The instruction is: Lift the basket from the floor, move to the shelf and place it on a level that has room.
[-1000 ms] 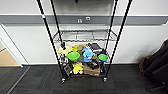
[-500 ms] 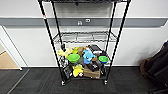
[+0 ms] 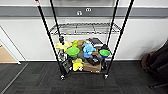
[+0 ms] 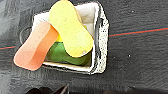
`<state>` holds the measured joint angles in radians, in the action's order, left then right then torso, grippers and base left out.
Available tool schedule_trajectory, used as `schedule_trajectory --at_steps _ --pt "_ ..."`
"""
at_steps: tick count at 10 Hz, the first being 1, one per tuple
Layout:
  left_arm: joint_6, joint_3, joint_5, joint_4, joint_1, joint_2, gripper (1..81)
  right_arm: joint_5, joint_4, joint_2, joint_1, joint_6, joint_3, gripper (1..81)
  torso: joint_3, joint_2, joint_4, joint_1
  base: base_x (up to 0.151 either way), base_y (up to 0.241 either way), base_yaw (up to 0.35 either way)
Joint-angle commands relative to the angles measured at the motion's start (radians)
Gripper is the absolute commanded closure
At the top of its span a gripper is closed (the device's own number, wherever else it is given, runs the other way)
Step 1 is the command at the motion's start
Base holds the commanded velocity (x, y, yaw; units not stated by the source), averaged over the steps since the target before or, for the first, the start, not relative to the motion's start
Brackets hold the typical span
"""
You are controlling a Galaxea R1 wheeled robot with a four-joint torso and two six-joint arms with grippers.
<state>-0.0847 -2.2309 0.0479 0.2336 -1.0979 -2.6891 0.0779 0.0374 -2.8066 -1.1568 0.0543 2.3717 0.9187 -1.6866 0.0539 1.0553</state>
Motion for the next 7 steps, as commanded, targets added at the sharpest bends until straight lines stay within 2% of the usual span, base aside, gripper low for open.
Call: schedule_trajectory --at_steps 1,7 --pt "-0.004 0.008 -0.071 0.018 0.104 0.031 1.0 -0.053 -0.011 0.016 0.116 0.006 -0.014 1.0 0.026 -0.097 0.000 0.063 0.000 0.000 0.000" --pt "-0.006 -0.024 -0.141 0.030 0.181 0.052 1.0 -0.096 -0.011 0.005 0.188 0.015 -0.019 1.0 0.043 -0.283 0.000 0.180 0.000 0.000 0.000"
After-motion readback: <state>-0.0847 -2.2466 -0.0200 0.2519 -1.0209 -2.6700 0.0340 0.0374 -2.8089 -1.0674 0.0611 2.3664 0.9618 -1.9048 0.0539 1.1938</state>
